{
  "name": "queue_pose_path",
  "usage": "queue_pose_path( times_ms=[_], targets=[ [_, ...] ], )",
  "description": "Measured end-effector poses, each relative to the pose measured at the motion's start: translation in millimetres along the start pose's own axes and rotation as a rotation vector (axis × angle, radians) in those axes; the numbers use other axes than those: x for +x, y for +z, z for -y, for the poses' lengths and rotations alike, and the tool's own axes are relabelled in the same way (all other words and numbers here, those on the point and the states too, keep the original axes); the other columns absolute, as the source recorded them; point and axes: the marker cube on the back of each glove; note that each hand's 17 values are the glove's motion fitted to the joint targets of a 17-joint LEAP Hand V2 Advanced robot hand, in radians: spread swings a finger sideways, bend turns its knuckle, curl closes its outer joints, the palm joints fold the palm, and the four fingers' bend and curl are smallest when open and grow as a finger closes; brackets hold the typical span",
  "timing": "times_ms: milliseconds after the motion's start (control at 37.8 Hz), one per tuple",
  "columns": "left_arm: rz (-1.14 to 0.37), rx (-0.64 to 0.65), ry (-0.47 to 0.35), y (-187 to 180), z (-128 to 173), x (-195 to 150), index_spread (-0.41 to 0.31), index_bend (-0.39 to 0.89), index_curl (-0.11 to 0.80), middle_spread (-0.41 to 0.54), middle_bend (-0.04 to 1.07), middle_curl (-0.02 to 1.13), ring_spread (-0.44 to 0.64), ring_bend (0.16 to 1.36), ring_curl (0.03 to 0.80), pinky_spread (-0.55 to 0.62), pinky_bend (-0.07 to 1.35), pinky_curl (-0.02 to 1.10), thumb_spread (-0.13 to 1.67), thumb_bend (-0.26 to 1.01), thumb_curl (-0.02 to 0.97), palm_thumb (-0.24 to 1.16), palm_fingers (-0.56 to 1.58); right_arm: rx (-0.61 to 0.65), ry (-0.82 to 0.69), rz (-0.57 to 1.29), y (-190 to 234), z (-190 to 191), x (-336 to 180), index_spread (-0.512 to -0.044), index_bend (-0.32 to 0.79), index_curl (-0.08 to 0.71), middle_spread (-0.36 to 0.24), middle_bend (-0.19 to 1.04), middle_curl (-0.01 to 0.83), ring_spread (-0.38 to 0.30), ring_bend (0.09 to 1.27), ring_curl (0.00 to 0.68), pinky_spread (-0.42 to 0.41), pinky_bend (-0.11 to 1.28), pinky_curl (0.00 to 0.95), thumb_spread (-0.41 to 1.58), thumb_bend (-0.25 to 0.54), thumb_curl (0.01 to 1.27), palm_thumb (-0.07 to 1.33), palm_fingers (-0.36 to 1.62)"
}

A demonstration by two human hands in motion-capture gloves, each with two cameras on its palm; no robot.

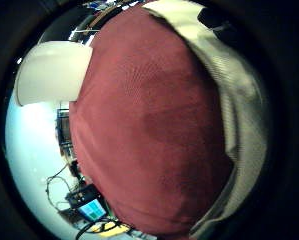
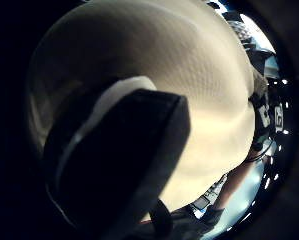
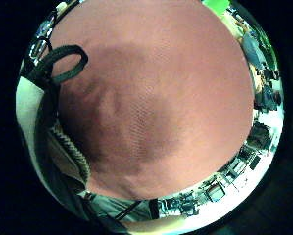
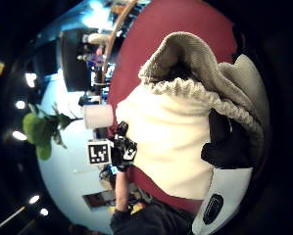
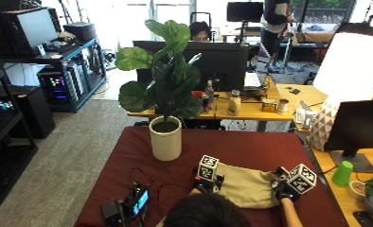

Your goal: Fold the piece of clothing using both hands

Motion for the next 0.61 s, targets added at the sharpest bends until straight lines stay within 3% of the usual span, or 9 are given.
queue_pose_path(
  times_ms=[106, 265, 397, 530, 609],
  targets=[
    [-0.021, -0.036, -0.005, -8.7, -0.7, -12.0, -0.052, 0.15, 0.401, 0.055, 0.15, 0.32, 0.12, 0.51, 0.373, 0.24, 0.29, 0.38, 1.11, -0.04, 0.227, -0.03, 0.25, 0.044, -0.006, -0.052, -31.6, 13.4, -7.0, -0.223, 0.13, 0.317, -0.162, 0.25, 0.456, -0.180, 0.61, 0.452, -0.178, 0.57, 0.421, 1.09, 0.162, 0.45, 0.89, 1.25],
    [-0.071, 0.077, -0.076, -29.5, -9.3, -47.3, -0.043, 0.15, 0.387, 0.067, 0.16, 0.31, 0.14, 0.51, 0.365, 0.26, 0.30, 0.38, 1.13, -0.02, 0.223, 0.00, 0.24, 0.055, -0.089, -0.127, -74.6, 7.9, -43.2, -0.234, 0.09, 0.306, -0.174, 0.29, 0.484, -0.205, 0.66, 0.480, -0.232, 0.65, 0.458, 1.10, 0.145, 0.46, 0.93, 1.26],
    [-0.089, 0.188, -0.161, -55.6, -14.9, -79.1, -0.039, 0.16, 0.381, 0.070, 0.16, 0.31, 0.14, 0.53, 0.359, 0.25, 0.30, 0.37, 1.17, -0.01, 0.219, 0.00, 0.26, 0.122, -0.140, -0.237, -97.6, -16.1, -104.6, -0.238, 0.10, 0.295, -0.176, 0.33, 0.505, -0.212, 0.70, 0.488, -0.253, 0.70, 0.468, 1.10, 0.122, 0.46, 0.94, 1.25],
    [-0.116, 0.277, -0.237, -82.9, -25.7, -107.8, -0.041, 0.17, 0.379, 0.067, 0.17, 0.31, 0.14, 0.54, 0.356, 0.24, 0.30, 0.37, 1.21, -0.01, 0.212, 0.01, 0.30, 0.140, -0.178, -0.389, -79.4, -42.6, -194.2, -0.236, 0.07, 0.272, -0.173, 0.37, 0.529, -0.213, 0.76, 0.502, -0.277, 0.75, 0.480, 1.03, 0.064, 0.47, 0.92, 1.26],
    [-0.101, 0.364, -0.298, -98.9, -34.2, -125.7, -0.044, 0.16, 0.377, 0.054, 0.17, 0.31, 0.12, 0.54, 0.355, 0.22, 0.30, 0.37, 1.26, 0.00, 0.207, 0.02, 0.34, 0.067, -0.182, -0.459, -22.5, -43.2, -248.8, -0.234, 0.03, 0.248, -0.174, 0.40, 0.542, -0.214, 0.79, 0.508, -0.288, 0.78, 0.484, 0.99, 0.040, 0.49, 0.93, 1.24]
  ],
)
